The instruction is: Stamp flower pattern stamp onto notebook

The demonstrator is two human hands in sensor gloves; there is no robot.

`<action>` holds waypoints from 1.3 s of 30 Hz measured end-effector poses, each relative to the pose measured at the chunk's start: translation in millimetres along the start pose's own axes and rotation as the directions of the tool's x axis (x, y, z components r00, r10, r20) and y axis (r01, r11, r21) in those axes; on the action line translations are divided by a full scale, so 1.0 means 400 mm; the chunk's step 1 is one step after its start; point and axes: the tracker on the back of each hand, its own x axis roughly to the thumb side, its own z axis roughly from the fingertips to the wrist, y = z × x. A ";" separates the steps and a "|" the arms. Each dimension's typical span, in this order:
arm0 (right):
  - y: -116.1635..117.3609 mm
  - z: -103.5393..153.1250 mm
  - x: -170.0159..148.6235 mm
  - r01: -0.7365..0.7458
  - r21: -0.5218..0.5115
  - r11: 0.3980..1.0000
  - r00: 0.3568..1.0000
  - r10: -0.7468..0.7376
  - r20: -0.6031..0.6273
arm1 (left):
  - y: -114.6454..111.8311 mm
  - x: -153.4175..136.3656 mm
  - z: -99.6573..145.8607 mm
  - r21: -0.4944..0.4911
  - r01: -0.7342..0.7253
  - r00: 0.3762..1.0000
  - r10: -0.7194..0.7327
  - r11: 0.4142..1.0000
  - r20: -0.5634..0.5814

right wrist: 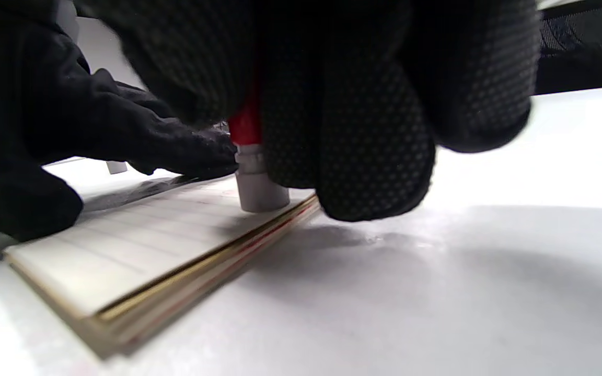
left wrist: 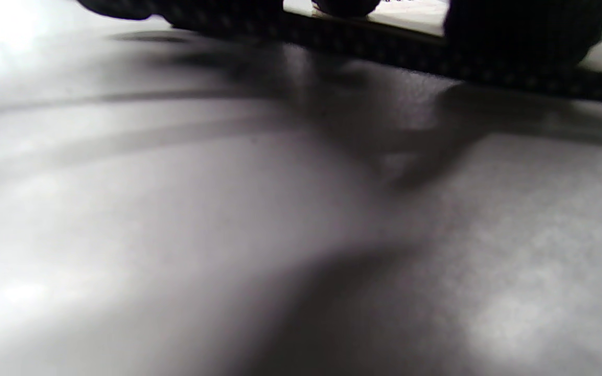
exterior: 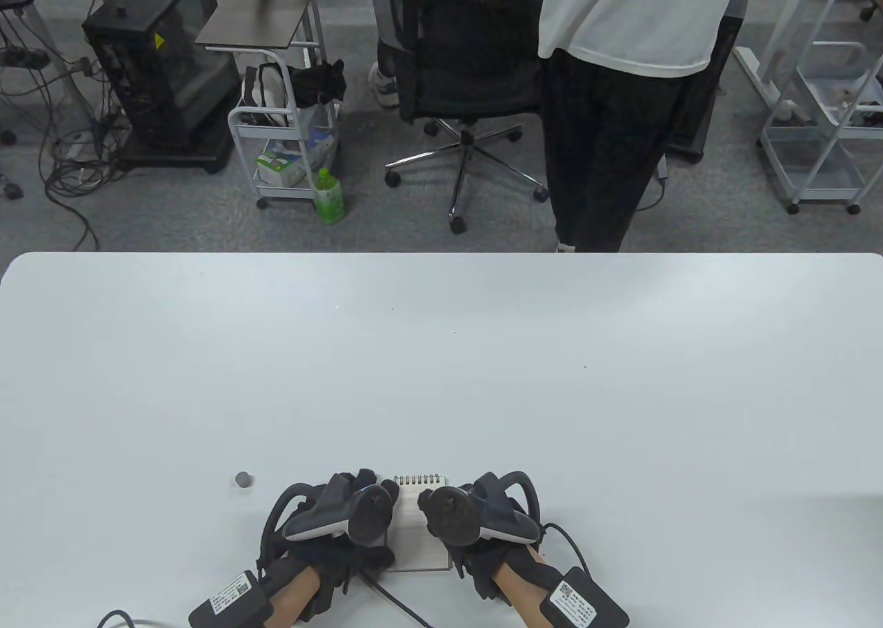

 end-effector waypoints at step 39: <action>0.013 0.002 0.004 -0.006 0.010 1.000 1.000 0.006 -0.005 | -0.001 -0.001 0.001 -0.001 0.001 1.000 -0.001 1.000 0.001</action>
